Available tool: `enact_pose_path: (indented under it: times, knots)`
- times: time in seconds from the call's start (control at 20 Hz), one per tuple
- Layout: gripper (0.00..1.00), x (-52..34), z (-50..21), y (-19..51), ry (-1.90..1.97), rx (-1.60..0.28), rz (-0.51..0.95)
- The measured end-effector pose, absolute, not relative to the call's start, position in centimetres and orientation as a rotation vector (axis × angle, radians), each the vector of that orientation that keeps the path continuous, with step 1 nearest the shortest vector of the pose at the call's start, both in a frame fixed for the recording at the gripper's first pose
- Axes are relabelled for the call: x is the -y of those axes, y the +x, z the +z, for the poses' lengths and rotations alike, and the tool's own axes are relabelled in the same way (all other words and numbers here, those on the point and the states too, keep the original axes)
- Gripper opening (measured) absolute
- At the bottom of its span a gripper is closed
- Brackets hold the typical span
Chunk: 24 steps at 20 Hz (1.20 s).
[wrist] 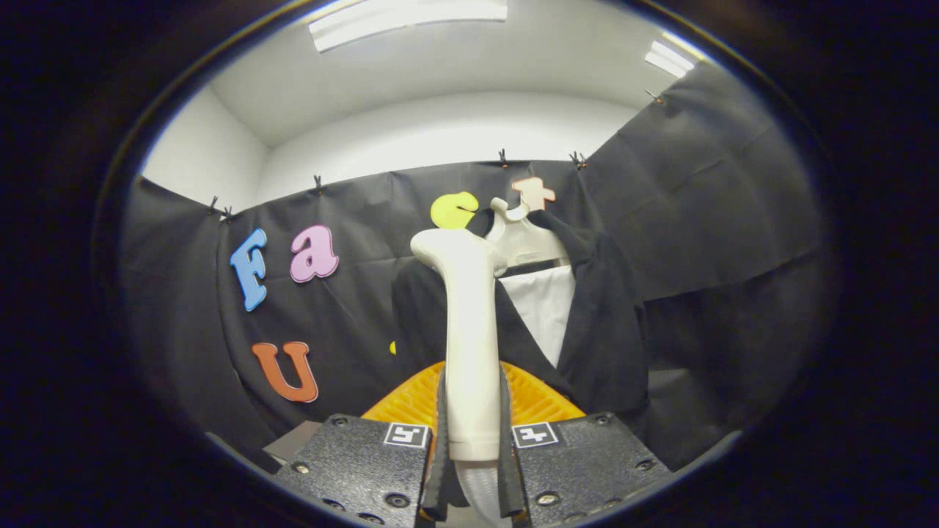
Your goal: Iron the clothes twice with a garment steamer, once on the left side and once on the right side.
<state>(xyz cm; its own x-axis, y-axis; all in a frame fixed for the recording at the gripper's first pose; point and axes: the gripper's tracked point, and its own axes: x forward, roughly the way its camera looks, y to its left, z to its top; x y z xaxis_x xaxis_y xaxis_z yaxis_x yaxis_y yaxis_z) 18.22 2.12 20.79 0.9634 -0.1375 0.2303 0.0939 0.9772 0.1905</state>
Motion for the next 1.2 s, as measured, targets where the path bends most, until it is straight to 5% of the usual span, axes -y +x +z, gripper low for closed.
enact_pose_path:
  times: [1.2]
  knots:
    - [0.29,1.3,9.2,19.4,0.084,0.04,-0.218]
